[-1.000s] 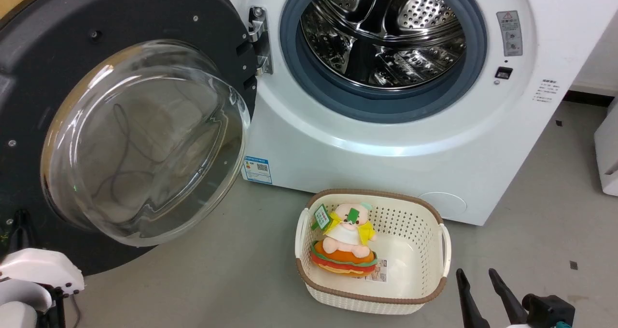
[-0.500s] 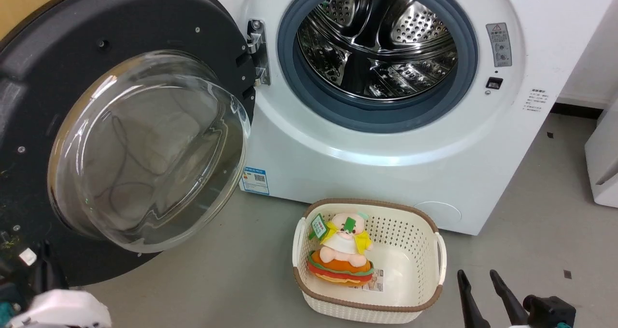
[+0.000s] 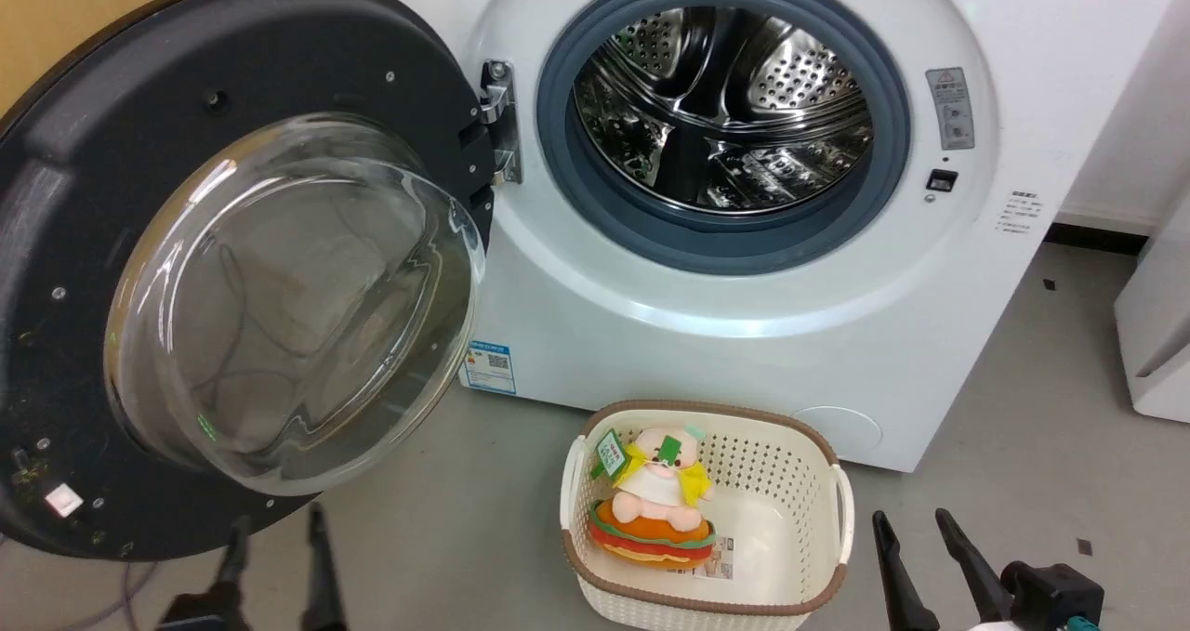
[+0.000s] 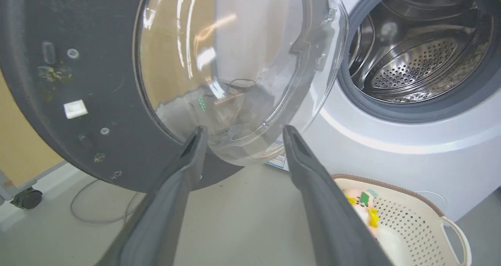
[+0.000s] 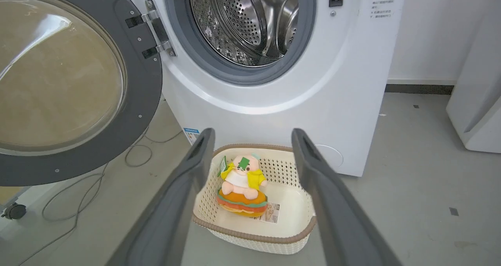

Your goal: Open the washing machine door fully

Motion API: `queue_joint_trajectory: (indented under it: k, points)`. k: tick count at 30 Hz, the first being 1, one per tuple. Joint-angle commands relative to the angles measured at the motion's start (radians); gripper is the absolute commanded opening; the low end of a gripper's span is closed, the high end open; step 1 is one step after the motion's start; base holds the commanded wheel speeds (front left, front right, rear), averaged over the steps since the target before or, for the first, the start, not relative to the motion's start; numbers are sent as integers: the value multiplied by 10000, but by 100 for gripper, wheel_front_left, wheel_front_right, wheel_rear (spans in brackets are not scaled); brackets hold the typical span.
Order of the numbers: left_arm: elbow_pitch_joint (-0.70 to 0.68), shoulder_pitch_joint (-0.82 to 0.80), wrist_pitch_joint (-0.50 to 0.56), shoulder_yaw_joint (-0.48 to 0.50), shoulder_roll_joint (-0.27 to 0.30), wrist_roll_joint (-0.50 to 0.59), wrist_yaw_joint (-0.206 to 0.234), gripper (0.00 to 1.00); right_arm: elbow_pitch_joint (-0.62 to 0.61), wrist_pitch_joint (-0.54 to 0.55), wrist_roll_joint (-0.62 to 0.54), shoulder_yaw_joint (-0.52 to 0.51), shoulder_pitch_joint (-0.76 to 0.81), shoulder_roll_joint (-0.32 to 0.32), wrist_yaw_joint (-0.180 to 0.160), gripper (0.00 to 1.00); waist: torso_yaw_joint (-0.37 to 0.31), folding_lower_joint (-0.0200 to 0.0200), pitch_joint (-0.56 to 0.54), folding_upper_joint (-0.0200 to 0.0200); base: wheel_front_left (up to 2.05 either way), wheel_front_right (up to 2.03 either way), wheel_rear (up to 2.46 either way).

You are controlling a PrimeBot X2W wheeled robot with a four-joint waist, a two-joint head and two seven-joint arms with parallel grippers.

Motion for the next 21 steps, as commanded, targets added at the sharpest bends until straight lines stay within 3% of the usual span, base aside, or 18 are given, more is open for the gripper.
queue_joint_trajectory:
  k: [1, 9, 21]
  points:
    - [-81, 45, -30, -131, -73, 111, -63, 100, -71, -43, -76, 12, 55, 26, 6, 100, -98, 0, -46, -1, 0, 0, 0]
    - [76, -260, 40, -1246, -154, 776, -389, 100, -270, -34, -880, -1, 160, 26, 6, 100, -794, 0, -158, -1, 0, 0, 0]
    - [558, -635, 57, -1734, -90, 1188, -377, 100, -940, 347, -1673, -168, 488, 26, 6, 100, -1927, 0, -167, -1, 0, 0, 0]
